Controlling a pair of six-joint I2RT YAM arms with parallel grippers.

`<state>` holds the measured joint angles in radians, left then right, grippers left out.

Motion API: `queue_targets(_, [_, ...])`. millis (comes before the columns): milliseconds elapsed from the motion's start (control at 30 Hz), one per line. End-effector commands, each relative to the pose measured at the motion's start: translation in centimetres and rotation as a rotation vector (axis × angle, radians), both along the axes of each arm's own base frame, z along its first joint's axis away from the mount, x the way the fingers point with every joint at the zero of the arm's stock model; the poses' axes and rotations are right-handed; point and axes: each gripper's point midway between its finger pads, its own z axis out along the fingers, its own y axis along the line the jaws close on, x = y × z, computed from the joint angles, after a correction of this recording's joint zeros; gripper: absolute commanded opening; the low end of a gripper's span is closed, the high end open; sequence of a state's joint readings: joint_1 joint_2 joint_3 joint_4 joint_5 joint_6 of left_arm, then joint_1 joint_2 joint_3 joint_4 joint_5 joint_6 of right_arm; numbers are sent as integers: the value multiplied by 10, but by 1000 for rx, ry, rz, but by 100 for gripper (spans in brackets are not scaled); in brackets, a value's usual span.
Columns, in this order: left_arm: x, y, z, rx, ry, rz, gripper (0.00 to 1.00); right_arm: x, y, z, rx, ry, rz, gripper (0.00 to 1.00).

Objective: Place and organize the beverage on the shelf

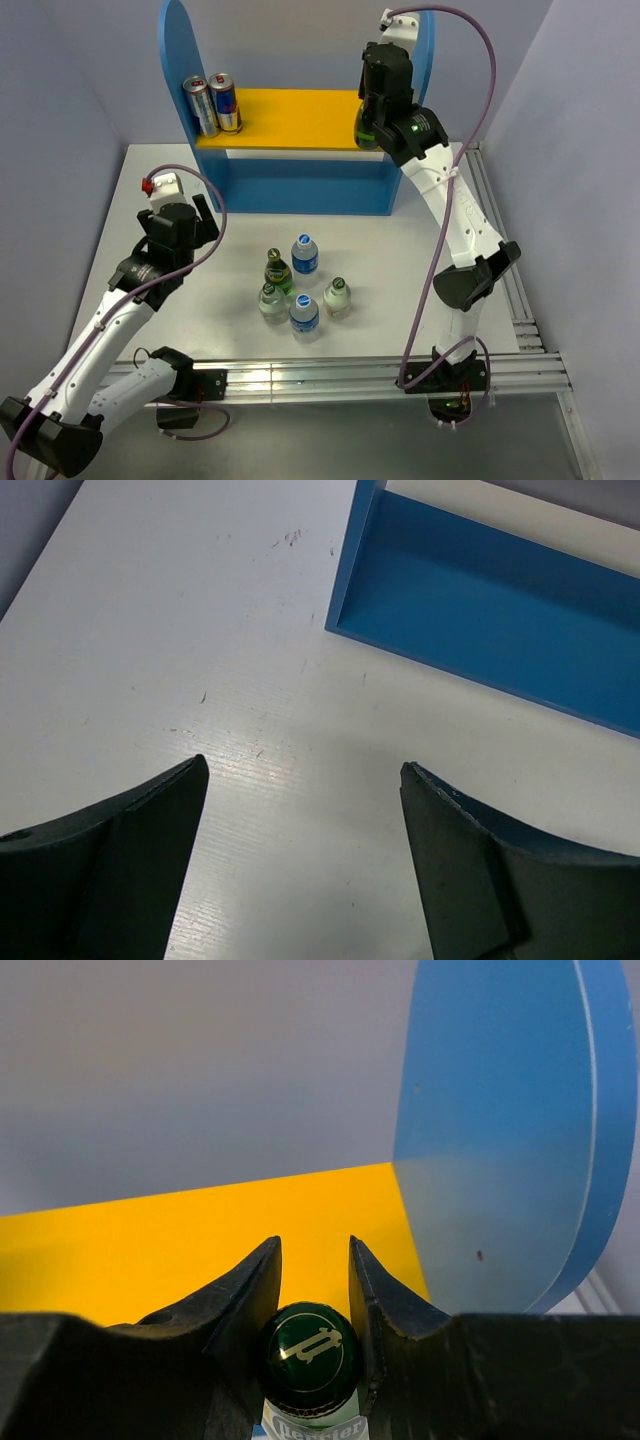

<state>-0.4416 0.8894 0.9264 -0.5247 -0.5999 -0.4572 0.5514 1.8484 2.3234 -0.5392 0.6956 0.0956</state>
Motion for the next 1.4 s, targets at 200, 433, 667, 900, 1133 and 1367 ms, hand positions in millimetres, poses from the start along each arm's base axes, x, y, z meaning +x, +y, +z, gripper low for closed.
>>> queue_targets(200, [3,0,17,-11,-32,-1,84,26,-40,48,56,-180,-71,0])
queue_targets(433, [3,-1,16,-11,-28,-3,84,50,-40,29,20,-174,-93,0])
queue_targets(667, [3,0,15,-11,-26,1,84,70,-40,11,-15,-165,-111,0])
queue_targets(900, [3,0,15,-9,-26,-1,84,79,-42,-2,-59,-159,-149,0])
queue_targets(1133, [3,0,14,-11,-24,-3,84,79,-45,-15,-108,-150,-198,44])
queue_targets(1367, [4,2,13,-5,-17,5,84,62,-44,-7,-105,-161,-208,100])
